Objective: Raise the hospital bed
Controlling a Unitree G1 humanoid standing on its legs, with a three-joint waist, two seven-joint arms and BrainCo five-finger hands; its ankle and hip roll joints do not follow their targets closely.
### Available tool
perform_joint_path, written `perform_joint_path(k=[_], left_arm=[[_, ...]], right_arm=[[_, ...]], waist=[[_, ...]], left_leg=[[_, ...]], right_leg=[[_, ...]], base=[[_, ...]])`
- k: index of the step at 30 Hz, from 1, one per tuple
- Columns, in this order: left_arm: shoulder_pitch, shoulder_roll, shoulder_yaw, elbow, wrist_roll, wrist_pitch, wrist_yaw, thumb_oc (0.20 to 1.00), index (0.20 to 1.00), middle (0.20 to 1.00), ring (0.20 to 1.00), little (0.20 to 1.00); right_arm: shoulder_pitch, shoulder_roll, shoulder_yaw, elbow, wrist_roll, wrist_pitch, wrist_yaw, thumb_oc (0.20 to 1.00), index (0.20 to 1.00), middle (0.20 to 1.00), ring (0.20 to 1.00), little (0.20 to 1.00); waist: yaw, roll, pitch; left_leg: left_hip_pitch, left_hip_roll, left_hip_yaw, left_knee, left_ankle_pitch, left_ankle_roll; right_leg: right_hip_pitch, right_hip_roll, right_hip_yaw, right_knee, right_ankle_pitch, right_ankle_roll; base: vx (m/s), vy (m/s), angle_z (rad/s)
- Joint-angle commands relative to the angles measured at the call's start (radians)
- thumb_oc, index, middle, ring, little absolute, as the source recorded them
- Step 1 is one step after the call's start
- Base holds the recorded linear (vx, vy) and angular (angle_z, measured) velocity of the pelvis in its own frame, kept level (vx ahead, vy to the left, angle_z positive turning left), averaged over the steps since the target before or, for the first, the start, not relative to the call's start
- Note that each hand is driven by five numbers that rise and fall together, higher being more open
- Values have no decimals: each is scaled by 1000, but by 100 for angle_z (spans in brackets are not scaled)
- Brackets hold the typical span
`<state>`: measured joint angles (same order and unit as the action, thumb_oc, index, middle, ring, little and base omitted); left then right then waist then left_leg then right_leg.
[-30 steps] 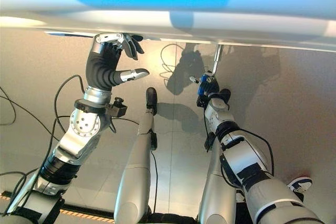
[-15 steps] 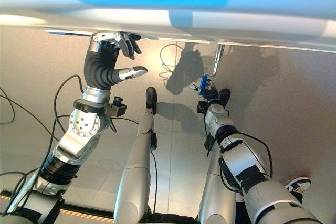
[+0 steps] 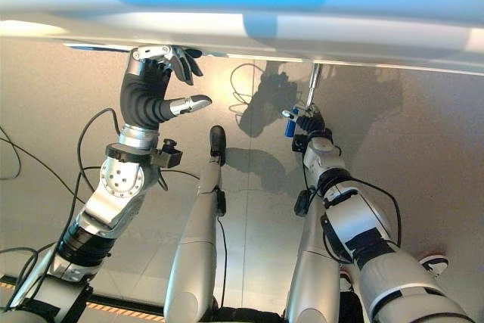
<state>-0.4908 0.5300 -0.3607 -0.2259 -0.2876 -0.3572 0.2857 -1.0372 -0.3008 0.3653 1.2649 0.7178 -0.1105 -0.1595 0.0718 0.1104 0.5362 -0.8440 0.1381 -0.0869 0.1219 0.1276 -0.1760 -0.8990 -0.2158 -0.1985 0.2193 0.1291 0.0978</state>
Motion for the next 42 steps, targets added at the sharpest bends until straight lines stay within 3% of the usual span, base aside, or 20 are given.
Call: perform_joint_path(k=[1, 18, 20, 21, 26, 27, 28, 42], left_arm=[[-10, 31, 74, -181, 40, -61, 23, 1000, 1000, 1000, 1000, 1000], [-8, 33, 72, -190, 38, -58, 23, 1000, 1000, 1000, 1000, 1000], [-9, 34, 73, -190, 37, -59, 24, 1000, 1000, 1000, 1000, 1000], [-9, 33, 72, -192, 33, -61, 22, 1000, 1000, 1000, 1000, 1000], [-7, 32, 70, -193, 33, -61, 25, 1000, 1000, 1000, 1000, 1000], [-7, 32, 71, -195, 33, -61, 25, 1000, 1000, 1000, 1000, 1000], [-7, 32, 71, -197, 35, -60, 26, 1000, 1000, 1000, 1000, 1000], [-4, 35, 77, -205, 25, -64, 27, 1000, 1000, 1000, 1000, 1000]], right_arm=[[7, 24, 12, -21, -13, -5, 3, 200, 200, 200, 200, 200], [36, 37, 5, -11, -7, -7, 11, 200, 200, 200, 200, 200], [40, 39, 6, -11, -7, -7, 11, 235, 235, 235, 235, 235], [43, 42, 9, -11, -9, -6, 16, 200, 200, 200, 200, 200], [51, 47, 8, -10, -10, -9, 13, 200, 200, 200, 200, 200], [53, 48, 8, -10, -12, -9, 13, 837, 837, 837, 837, 837], [56, 50, 7, -9, -12, -8, 14, 1000, 1000, 1000, 1000, 1000], [63, 73, 13, -9, -19, -10, 8, 1000, 1000, 1000, 1000, 1000]], waist=[[22, -30, -16], [19, -26, -16], [19, -25, -16], [18, -24, -16], [18, -23, -16], [18, -24, -16], [17, -24, -16], [21, -26, -16]], left_leg=[[-6, -38, 44, 26, -31, 53], [-9, -36, 45, 31, -34, 56], [-10, -36, 45, 31, -34, 56], [-11, -36, 44, 31, -34, 56], [-12, -36, 46, 34, -35, 56], [-13, -36, 45, 34, -35, 56], [-15, -36, 44, 36, -35, 56], [-17, -36, 44, 41, -37, 59]], right_leg=[[60, -15, 42, -36, -31, 71], [50, -12, 49, -24, -35, 71], [51, -12, 50, -25, -35, 71], [50, -12, 50, -25, -35, 71], [47, -13, 50, -22, -36, 72], [47, -12, 51, -22, -36, 72], [48, -13, 51, -22, -36, 72], [45, -11, 53, -15, -37, 70]], base=[[0, 0, 0], [0, 0, 0], [0, 0, 0], [0, 0, 0], [0, 0, 0], [0, 0, 0], [0, 0, 0], [0, 0, 0]])
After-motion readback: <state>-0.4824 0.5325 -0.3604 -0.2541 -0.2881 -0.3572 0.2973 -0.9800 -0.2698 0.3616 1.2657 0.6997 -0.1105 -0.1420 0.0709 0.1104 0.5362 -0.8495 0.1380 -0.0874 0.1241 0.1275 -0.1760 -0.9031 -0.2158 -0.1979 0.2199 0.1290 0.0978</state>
